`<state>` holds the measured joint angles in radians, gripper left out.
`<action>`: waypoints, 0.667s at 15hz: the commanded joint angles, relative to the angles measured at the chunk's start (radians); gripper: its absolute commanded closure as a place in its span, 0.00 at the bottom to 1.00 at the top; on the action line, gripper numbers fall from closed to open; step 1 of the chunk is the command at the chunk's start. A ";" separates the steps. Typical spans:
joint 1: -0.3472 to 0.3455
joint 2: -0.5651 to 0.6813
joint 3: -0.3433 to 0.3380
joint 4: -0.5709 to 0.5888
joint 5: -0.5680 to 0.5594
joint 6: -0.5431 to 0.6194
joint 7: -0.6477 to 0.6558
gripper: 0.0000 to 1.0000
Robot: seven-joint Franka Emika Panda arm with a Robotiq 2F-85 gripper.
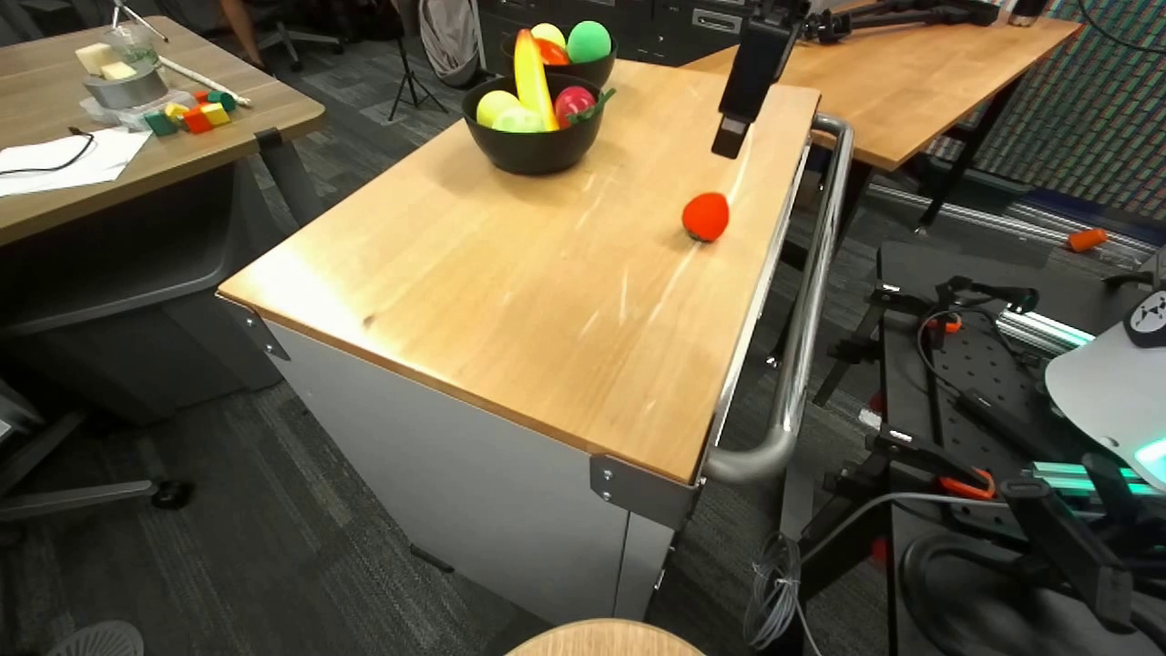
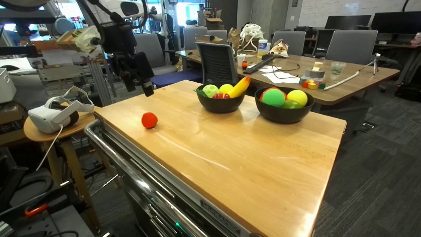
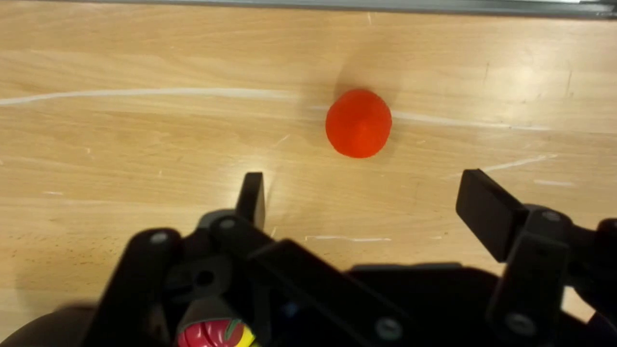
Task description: Divide the fruits between the black bowls
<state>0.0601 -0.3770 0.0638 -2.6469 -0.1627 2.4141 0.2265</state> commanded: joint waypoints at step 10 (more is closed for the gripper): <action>-0.016 0.190 -0.005 0.015 0.153 0.164 -0.029 0.00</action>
<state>0.0439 -0.2134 0.0613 -2.6459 -0.0474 2.5617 0.2232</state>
